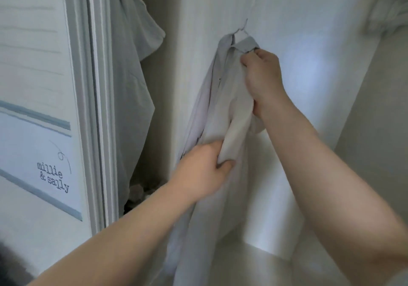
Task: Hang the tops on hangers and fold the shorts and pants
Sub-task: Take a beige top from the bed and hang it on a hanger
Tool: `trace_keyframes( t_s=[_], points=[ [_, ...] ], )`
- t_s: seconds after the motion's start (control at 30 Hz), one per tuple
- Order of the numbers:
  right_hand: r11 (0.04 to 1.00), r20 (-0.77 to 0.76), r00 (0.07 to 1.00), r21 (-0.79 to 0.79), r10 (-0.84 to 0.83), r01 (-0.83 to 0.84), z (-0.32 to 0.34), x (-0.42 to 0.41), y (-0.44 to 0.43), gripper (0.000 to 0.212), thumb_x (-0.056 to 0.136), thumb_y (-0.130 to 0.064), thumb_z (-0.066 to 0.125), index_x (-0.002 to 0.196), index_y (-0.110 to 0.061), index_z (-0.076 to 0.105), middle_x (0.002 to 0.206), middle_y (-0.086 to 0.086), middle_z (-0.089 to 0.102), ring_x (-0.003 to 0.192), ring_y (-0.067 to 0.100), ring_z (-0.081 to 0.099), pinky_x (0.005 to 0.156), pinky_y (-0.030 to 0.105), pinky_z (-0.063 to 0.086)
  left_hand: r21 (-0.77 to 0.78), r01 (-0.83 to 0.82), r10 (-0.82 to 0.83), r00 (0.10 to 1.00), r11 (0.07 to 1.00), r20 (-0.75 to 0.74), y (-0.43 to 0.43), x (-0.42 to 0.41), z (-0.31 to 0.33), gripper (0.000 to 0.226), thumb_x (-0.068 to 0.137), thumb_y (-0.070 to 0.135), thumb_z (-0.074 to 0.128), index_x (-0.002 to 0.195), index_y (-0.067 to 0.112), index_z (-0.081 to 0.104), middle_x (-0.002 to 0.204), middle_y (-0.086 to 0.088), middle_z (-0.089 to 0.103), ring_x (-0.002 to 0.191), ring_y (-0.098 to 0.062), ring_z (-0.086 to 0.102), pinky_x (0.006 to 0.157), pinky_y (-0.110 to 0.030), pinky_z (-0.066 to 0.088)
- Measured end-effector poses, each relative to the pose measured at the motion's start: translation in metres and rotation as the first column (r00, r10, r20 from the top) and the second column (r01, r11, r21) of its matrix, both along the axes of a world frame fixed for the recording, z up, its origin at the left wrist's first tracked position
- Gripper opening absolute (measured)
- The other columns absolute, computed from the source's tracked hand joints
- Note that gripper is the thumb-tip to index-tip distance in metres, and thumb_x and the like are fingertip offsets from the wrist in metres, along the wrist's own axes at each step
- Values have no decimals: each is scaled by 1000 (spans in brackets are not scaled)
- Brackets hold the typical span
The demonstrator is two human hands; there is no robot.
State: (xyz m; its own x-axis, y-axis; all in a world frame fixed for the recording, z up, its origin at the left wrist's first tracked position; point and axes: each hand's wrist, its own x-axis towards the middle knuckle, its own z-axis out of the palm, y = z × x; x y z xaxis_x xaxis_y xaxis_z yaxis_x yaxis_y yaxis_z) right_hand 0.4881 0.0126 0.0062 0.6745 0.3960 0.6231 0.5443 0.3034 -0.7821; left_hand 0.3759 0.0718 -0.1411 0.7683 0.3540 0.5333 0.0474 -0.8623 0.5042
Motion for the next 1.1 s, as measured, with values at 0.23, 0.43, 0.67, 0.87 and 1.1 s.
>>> trace_keyframes(
  t_s=[0.23, 0.43, 0.67, 0.87, 1.1],
  points=[
    [997, 149, 988, 75, -35, 24, 111, 29, 27, 34, 91, -3, 47, 64, -20, 34, 58, -2, 32, 51, 15, 31, 48, 25, 20, 129, -90, 68, 984, 988, 166, 47, 32, 101, 15, 95, 39, 60, 85, 29, 54, 67, 10, 52, 76, -23, 61, 61, -32, 40],
    [989, 183, 982, 147, -50, 23, 199, 51, 43, 37, 91, -3, 48, 62, -20, 33, 64, 5, 33, 64, 19, 35, 59, 31, 25, 228, -222, 170, 959, 948, 227, 71, 43, 182, 35, 95, 41, 58, 70, 26, 39, 68, 6, 49, 70, -22, 51, 58, -34, 34],
    [991, 205, 970, 66, -129, 118, 262, 85, 69, 4, 94, -6, 49, 92, -7, 52, 81, 11, 51, 83, 26, 53, 68, 31, 38, 441, -410, 340, 911, 798, 231, 80, 45, 245, 35, 97, 41, 48, 74, 25, 27, 80, 2, 46, 94, -32, 59, 65, -35, 35],
    [989, 125, 987, -90, -104, 116, 255, 107, 91, 9, 94, -1, 49, 103, 0, 52, 84, 15, 55, 70, 27, 56, 63, 29, 42, 509, -433, 397, 899, 744, 186, 90, 46, 247, 21, 97, 38, 46, 85, 24, 36, 88, -1, 55, 92, -34, 61, 65, -35, 34],
    [955, 345, 935, -239, -83, 173, 225, 97, 97, 4, 93, -7, 53, 92, -5, 56, 81, 13, 54, 78, 31, 59, 57, 25, 41, 578, -402, 440, 894, 710, 82, 102, 47, 223, 14, 98, 35, 44, 93, 24, 37, 104, -8, 61, 98, -36, 60, 69, -36, 36]
  ],
)
